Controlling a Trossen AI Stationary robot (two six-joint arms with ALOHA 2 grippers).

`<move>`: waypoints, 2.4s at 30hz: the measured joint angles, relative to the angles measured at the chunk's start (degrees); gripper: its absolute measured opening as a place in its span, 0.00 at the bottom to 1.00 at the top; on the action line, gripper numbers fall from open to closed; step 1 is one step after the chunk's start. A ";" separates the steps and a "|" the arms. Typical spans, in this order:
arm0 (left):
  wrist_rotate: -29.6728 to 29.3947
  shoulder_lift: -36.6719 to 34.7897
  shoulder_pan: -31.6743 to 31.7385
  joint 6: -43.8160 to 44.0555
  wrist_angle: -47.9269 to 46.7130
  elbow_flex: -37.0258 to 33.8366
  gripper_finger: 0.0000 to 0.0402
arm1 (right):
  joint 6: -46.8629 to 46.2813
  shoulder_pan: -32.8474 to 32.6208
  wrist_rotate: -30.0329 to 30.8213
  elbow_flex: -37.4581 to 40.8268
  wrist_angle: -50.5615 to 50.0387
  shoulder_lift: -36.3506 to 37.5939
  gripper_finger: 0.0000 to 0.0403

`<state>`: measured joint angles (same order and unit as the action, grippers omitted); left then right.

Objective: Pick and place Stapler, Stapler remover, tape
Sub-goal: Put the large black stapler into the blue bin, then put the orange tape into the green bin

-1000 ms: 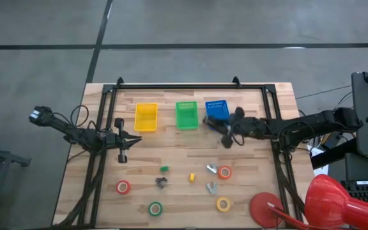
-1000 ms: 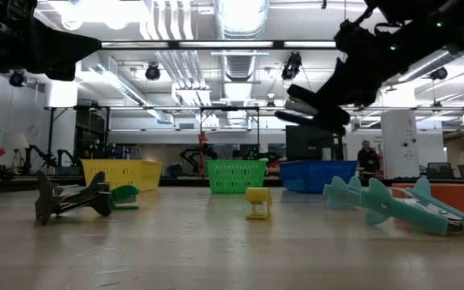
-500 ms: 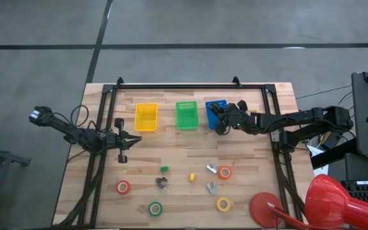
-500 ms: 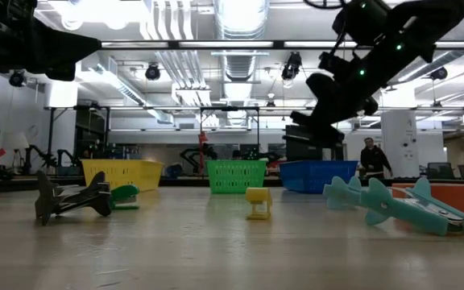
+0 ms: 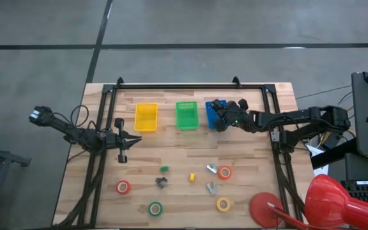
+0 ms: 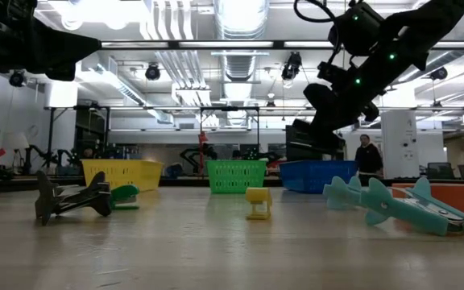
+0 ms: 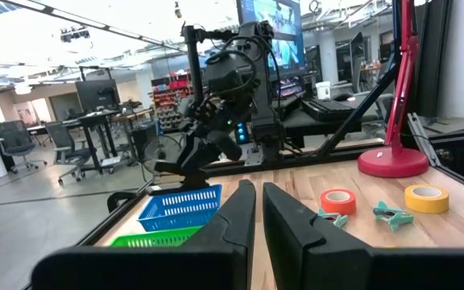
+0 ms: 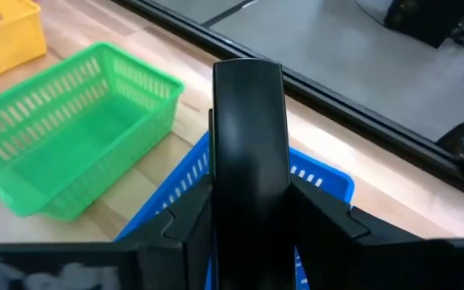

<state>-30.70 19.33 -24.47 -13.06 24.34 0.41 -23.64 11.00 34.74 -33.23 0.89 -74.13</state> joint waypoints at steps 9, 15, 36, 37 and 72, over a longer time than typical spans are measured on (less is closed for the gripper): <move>0.01 -0.02 0.02 0.00 0.02 -0.01 0.08 | 0.07 0.01 -0.09 0.26 4.54 -5.50 0.34; 0.01 0.00 0.01 -0.01 0.01 0.02 0.08 | -1.27 1.50 -0.04 0.26 4.66 -8.19 0.38; 0.01 -0.02 0.02 0.00 0.02 0.01 0.08 | 14.05 -5.65 -29.68 0.40 3.76 5.12 0.41; 0.01 0.00 0.00 0.00 0.00 0.02 0.08 | 14.14 -6.62 -33.46 0.57 3.71 5.51 0.41; 0.01 -0.01 0.00 -0.01 0.00 -0.01 0.08 | -2.95 -31.78 -32.19 1.20 -10.91 -9.14 0.39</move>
<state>-30.70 19.32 -24.47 -13.07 24.34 0.40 -26.59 -20.78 2.55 -32.03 -10.02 -83.27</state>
